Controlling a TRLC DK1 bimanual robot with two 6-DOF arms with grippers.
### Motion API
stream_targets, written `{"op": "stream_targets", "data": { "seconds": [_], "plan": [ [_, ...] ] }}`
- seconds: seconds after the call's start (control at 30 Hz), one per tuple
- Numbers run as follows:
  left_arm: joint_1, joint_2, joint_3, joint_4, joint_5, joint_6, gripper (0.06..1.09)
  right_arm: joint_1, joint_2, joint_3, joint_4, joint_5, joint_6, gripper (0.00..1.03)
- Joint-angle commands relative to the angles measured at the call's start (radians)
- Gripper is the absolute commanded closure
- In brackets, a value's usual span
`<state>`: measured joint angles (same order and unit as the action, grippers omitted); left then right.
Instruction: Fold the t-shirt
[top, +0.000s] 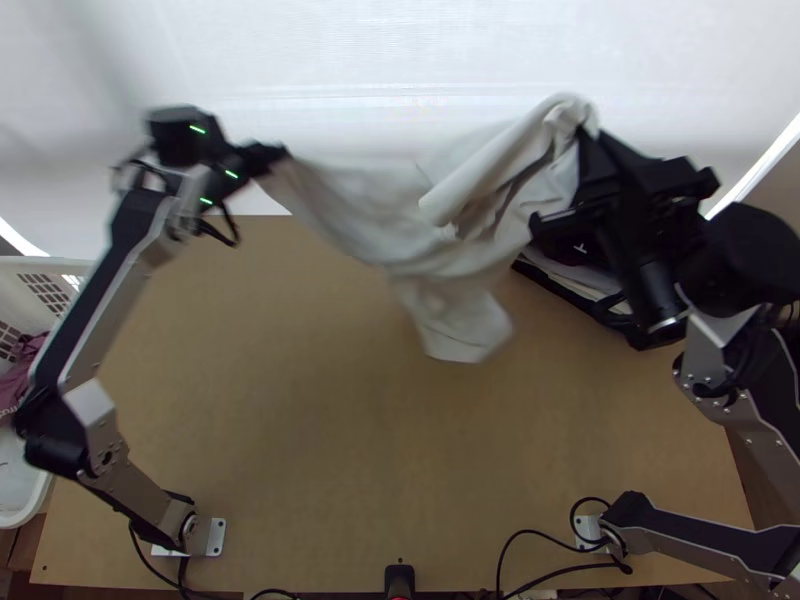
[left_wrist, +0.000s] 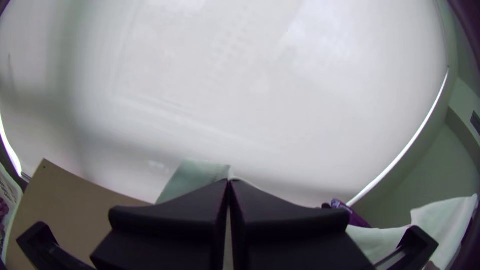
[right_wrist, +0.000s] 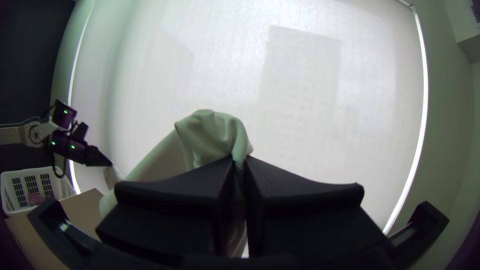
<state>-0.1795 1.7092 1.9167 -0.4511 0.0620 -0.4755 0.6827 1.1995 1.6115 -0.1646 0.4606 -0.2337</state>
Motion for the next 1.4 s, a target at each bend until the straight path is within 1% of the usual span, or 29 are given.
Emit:
{"op": "stream_targets", "data": {
  "seconds": [0.0, 0.17, 0.27, 0.43, 0.53, 0.63, 0.77, 0.83, 0.9, 1.0, 1.17, 1.23, 1.37],
  "plan": [
    [0.071, -0.069, 0.081, -0.037, -0.014, -0.023, 1.05, -0.035, -0.006, 0.062, 0.06, 0.01, -0.016, 1.0],
    [0.144, -0.151, 0.116, -0.044, -0.014, -0.025, 1.05, -0.066, -0.015, 0.073, 0.122, 0.006, -0.016, 1.0],
    [0.179, -0.191, 0.145, -0.041, -0.014, -0.057, 1.05, -0.068, -0.021, 0.071, 0.183, 0.006, -0.015, 1.0],
    [0.227, -0.258, 0.168, -0.035, -0.016, -0.068, 1.05, -0.061, -0.043, 0.057, 0.186, 0.006, -0.015, 1.0],
    [0.249, -0.316, 0.165, -0.049, -0.016, -0.068, 1.05, -0.029, -0.067, 0.045, 0.158, 0.003, -0.015, 1.0],
    [0.276, -0.384, 0.166, -0.046, -0.016, -0.077, 1.05, -0.022, -0.086, 0.025, 0.162, -0.013, -0.015, 1.0],
    [0.336, -0.47, 0.168, -0.003, -0.018, -0.08, 1.05, -0.018, -0.104, -0.013, 0.208, -0.033, -0.012, 1.0],
    [0.37, -0.508, 0.162, 0.026, -0.037, -0.094, 1.05, -0.011, -0.115, -0.039, 0.258, -0.048, -0.012, 1.0],
    [0.399, -0.545, 0.151, 0.069, -0.079, -0.095, 1.05, -0.002, -0.124, -0.061, 0.297, -0.059, -0.012, 1.0],
    [0.426, -0.596, 0.131, 0.068, -0.083, -0.089, 1.05, 0.046, -0.138, -0.064, 0.297, -0.059, -0.012, 1.0],
    [0.44, -0.738, 0.018, 0.043, -0.08, -0.092, 1.05, 0.153, -0.216, -0.105, 0.227, -0.059, -0.01, 1.0],
    [0.445, -0.809, -0.045, 0.038, -0.076, -0.087, 1.05, 0.184, -0.255, -0.119, 0.169, -0.059, -0.009, 1.0],
    [0.448, -0.945, -0.174, -0.004, -0.065, -0.074, 1.05, 0.247, -0.348, -0.157, -0.012, -0.059, 0.05, 1.0]
  ]
}}
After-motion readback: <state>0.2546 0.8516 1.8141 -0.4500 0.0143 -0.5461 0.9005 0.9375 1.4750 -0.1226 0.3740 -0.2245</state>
